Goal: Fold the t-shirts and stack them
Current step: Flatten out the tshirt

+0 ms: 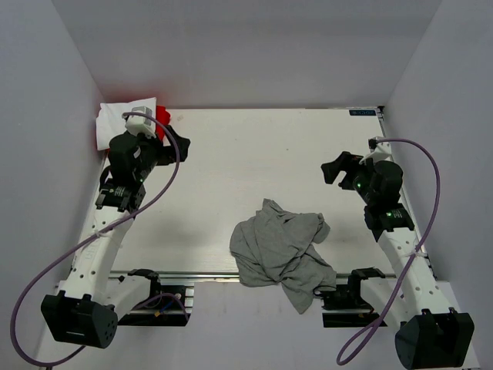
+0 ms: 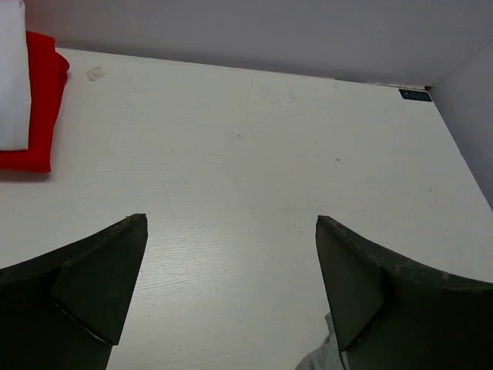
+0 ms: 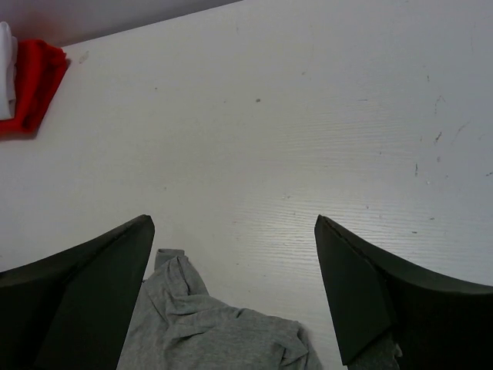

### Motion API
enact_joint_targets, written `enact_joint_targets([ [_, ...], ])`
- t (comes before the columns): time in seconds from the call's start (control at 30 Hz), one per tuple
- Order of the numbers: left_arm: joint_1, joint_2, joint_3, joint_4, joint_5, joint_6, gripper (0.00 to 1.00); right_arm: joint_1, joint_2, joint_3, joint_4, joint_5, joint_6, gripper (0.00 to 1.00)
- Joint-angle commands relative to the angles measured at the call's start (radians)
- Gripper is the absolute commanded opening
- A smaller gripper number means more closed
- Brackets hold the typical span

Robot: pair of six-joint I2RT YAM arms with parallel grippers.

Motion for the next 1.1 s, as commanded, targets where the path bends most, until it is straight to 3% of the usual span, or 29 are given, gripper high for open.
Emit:
enact_joint_targets([
  [0.0,0.005,-0.035,-0.009,-0.026,0.011,0.002,1.0,0.0,-0.004,0.05,-0.018,0.015,0.008,0.9],
  [0.2,0.005,-0.024,-0.019,-0.004,0.1,0.002,1.0,0.003,0.0,0.056,-0.042,0.006,0.022,0.9],
  [0.37,-0.007,0.046,-0.019,0.025,0.255,0.024,1.0,0.003,0.031,0.07,-0.088,-0.008,0.011,0.9],
  [0.57,-0.025,0.169,-0.125,0.169,0.594,-0.02,1.0,0.007,0.158,0.175,-0.401,-0.023,-0.015,0.9],
  [0.8,-0.146,0.312,-0.184,0.184,0.61,-0.031,1.0,0.03,0.233,0.067,-0.483,-0.161,-0.027,0.9],
  [1.07,-0.363,0.418,-0.17,0.017,0.421,0.052,1.0,0.049,0.295,-0.011,-0.46,-0.204,0.007,0.9],
])
